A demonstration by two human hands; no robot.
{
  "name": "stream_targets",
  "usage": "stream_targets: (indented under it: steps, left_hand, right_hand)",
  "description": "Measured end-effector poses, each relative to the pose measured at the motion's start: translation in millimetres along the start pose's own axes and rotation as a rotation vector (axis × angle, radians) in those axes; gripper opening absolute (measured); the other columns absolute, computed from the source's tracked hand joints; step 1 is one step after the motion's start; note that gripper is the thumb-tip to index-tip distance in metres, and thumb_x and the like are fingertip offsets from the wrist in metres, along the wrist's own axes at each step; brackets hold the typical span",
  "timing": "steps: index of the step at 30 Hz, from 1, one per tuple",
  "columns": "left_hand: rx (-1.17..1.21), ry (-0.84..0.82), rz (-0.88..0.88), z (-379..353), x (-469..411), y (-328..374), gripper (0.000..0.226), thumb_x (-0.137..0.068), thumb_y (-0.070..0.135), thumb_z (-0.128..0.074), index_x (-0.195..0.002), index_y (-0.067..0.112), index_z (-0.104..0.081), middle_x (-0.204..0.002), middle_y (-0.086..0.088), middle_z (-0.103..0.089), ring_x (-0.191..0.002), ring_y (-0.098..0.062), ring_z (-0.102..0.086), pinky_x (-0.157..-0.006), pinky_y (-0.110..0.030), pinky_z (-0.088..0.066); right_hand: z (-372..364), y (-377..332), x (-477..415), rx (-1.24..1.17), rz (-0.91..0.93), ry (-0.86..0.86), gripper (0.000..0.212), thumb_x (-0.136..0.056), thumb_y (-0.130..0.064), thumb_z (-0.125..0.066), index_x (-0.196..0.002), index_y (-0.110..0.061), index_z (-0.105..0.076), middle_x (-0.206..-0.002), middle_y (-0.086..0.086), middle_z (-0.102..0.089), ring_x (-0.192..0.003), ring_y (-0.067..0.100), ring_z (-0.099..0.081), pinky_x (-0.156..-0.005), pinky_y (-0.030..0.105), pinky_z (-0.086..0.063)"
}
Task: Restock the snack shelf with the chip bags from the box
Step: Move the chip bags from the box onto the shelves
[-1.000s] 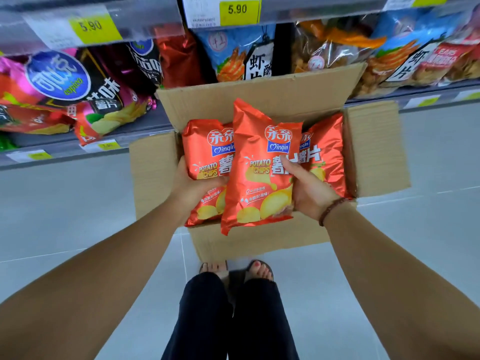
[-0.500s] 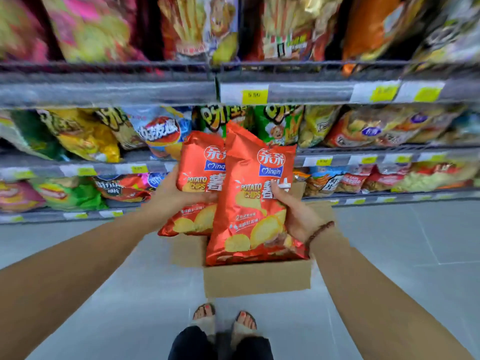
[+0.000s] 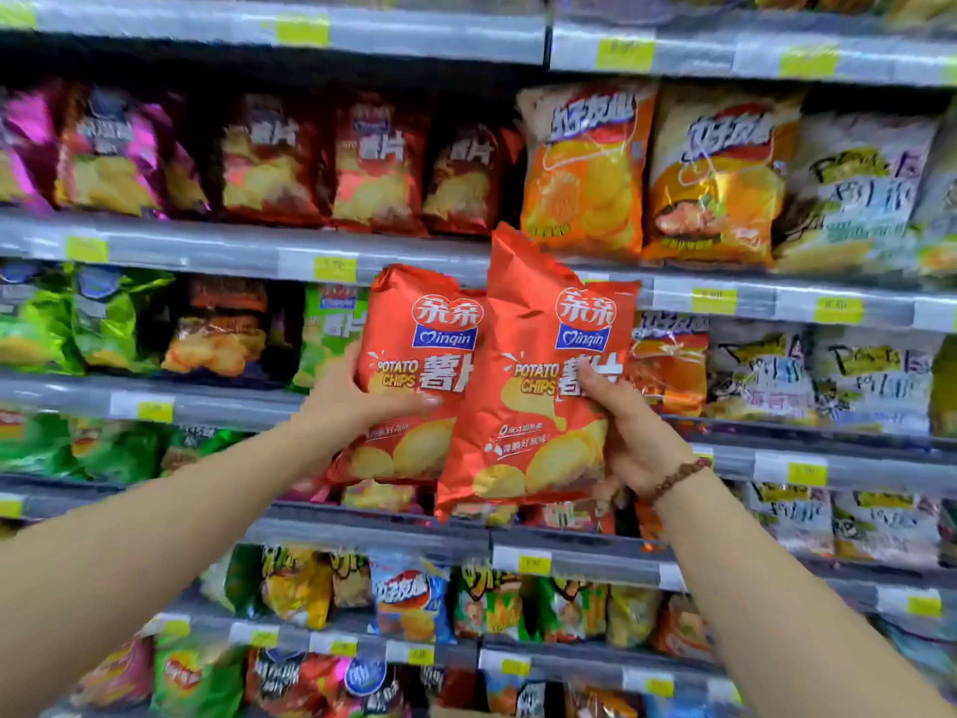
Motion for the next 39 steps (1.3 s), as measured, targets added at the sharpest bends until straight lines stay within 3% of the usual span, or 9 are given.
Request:
stream_targets:
  steps: [2,5,8,15,20,27,31,36,39]
  left_hand:
    - [0.031,0.025,-0.067,16,-6,46,0.077,-0.045,0.026,-0.094,-0.114,0.019,-0.061,-0.09,0.001,-0.077,-0.084,-0.015,-0.074,-0.068,-0.026,-0.058]
    - [0.047,0.074,-0.143,39,-15,91,0.07,-0.051,0.01,-0.091,-0.114,0.015,-0.06,-0.085,0.003,-0.078,-0.077,-0.012,-0.074,-0.06,-0.021,-0.056]
    - [0.071,0.101,-0.204,64,-25,119,0.066,-0.058,0.011,-0.089,-0.115,0.022,-0.058,-0.088,0.005,-0.077,-0.078,-0.01,-0.074,-0.062,-0.023,-0.057]
    - [0.056,0.238,-0.374,154,-66,153,0.077,-0.036,0.036,-0.092,-0.106,0.034,-0.058,-0.094,0.01,-0.076,-0.087,-0.01,-0.073,-0.071,-0.027,-0.058]
    - [0.033,0.198,-0.453,199,-104,160,0.079,-0.047,0.023,-0.092,-0.116,0.032,-0.055,-0.102,0.004,-0.074,-0.091,-0.01,-0.072,-0.076,-0.026,-0.059]
    - [0.062,0.124,-0.58,229,-147,165,0.076,-0.044,0.023,-0.094,-0.108,0.035,-0.055,-0.096,0.01,-0.076,-0.09,-0.01,-0.072,-0.074,-0.024,-0.058]
    - [0.074,0.092,-0.619,236,-164,166,0.076,-0.046,0.023,-0.093,-0.111,0.035,-0.054,-0.101,0.007,-0.075,-0.094,-0.012,-0.072,-0.076,-0.025,-0.057]
    - [0.083,0.032,-0.565,219,-185,145,0.07,-0.057,0.0,-0.084,-0.113,0.026,-0.052,-0.09,0.014,-0.076,-0.084,-0.004,-0.072,-0.069,-0.018,-0.055]
    - [0.074,-0.021,-0.525,215,-196,146,0.077,-0.05,0.008,-0.089,-0.116,0.026,-0.053,-0.092,0.012,-0.076,-0.086,-0.008,-0.072,-0.069,-0.02,-0.057]
  right_hand:
    - [-21,-47,-11,0.029,0.076,-0.046,0.086,-0.036,-0.049,-0.093,-0.111,-0.016,-0.066,-0.108,0.009,-0.074,-0.095,0.024,-0.072,-0.075,0.038,-0.059]
    - [-52,-95,-24,0.055,0.159,-0.095,0.085,-0.036,-0.047,-0.093,-0.111,-0.017,-0.066,-0.107,0.008,-0.074,-0.093,0.023,-0.072,-0.072,0.035,-0.059]
    - [-75,-125,-42,0.07,0.243,-0.099,0.086,-0.035,-0.046,-0.094,-0.111,-0.015,-0.066,-0.106,0.008,-0.074,-0.094,0.023,-0.072,-0.073,0.034,-0.058]
    - [-128,-170,-98,0.043,0.439,-0.076,0.092,-0.038,-0.042,-0.093,-0.118,-0.01,-0.063,-0.108,0.008,-0.074,-0.095,0.023,-0.071,-0.076,0.036,-0.058]
    - [-150,-179,-137,0.126,0.59,0.037,0.1,-0.037,-0.042,-0.095,-0.121,-0.002,-0.059,-0.106,0.01,-0.074,-0.096,0.027,-0.071,-0.079,0.042,-0.057]
    - [-161,-188,-155,0.211,0.766,0.152,0.095,-0.036,-0.044,-0.094,-0.117,-0.007,-0.058,-0.092,-0.004,-0.077,-0.086,0.014,-0.073,-0.072,0.029,-0.057]
    - [-157,-188,-164,0.266,0.792,0.225,0.102,-0.036,-0.044,-0.095,-0.122,-0.005,-0.056,-0.1,-0.001,-0.076,-0.093,0.019,-0.072,-0.077,0.035,-0.058]
    - [-146,-177,-177,0.377,0.742,0.242,0.107,-0.034,-0.042,-0.096,-0.126,-0.005,-0.054,-0.111,0.009,-0.072,-0.099,0.024,-0.07,-0.077,0.034,-0.057]
    - [-138,-168,-187,0.454,0.669,0.227,0.096,-0.034,-0.039,-0.095,-0.119,-0.009,-0.059,-0.103,0.001,-0.075,-0.095,0.017,-0.072,-0.076,0.029,-0.059]
Point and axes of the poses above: each hand's wrist, its own x-axis away from the middle knuckle, its own z-axis out of the back of the hand, y = z × x, the point moved 10 cm from there along -x, towards the middle knuckle
